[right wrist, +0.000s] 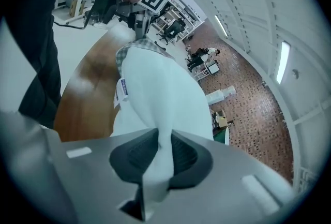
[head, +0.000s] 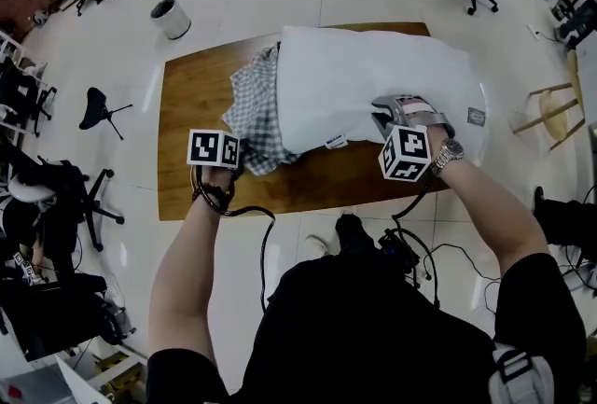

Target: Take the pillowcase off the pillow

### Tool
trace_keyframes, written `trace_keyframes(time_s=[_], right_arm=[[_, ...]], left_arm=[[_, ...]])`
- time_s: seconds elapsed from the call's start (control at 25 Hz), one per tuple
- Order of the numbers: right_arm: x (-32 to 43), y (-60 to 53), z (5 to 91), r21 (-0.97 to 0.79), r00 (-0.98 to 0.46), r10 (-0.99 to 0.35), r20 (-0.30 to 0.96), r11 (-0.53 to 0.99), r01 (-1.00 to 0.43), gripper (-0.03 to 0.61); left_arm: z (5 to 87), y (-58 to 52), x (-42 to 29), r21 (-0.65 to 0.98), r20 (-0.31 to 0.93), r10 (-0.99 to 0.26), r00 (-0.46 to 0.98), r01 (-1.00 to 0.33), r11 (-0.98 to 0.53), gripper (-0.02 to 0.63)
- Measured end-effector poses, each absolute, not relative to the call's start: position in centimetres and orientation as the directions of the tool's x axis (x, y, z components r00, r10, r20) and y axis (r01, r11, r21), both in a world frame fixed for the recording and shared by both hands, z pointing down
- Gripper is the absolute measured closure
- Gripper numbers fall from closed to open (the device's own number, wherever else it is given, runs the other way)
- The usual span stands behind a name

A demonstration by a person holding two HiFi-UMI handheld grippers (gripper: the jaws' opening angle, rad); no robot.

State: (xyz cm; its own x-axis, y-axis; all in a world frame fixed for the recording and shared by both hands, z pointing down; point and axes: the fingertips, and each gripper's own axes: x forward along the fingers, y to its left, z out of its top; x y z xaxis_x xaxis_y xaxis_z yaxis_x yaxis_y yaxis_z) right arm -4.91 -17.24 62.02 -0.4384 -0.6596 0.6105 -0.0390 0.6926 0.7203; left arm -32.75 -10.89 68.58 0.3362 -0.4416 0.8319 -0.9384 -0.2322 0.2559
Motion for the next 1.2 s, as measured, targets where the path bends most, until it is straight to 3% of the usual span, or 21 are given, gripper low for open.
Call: trace_keyframes(time_s=[0.56, 0.68, 0.84, 1.2], right_arm=[[-2.2, -11.5, 64.8, 0.714, -0.343, -0.690, 0.637, 0.697, -0.075, 0.491], [-2.2, -10.8, 64.8, 0.688, -0.329, -0.680, 0.655, 0.717, -0.111, 0.458], [-2.2, -9.2, 63.3, 0.653, -0.340, -0.659, 0.671, 0.742, -0.152, 0.403], [-2.2, -6.2, 60.5, 0.673, -0.390, -0.677, 0.625, 0.720, -0.170, 0.390]], left_arm=[[69.4, -3.2, -38.7, 0.244, 0.810, -0.505, 0.297, -0.955, -0.170, 0.603], [68.7, -2.3, -39.3, 0.238, 0.802, -0.519, 0.295, -0.955, -0.176, 0.601], [67.3, -1.3, -39.1, 0.213, 0.792, -0.538, 0.289, -0.956, -0.200, 0.571], [64.9, 0.3, -37.8, 0.194, 0.754, -0.593, 0.283, -0.958, -0.210, 0.565]])
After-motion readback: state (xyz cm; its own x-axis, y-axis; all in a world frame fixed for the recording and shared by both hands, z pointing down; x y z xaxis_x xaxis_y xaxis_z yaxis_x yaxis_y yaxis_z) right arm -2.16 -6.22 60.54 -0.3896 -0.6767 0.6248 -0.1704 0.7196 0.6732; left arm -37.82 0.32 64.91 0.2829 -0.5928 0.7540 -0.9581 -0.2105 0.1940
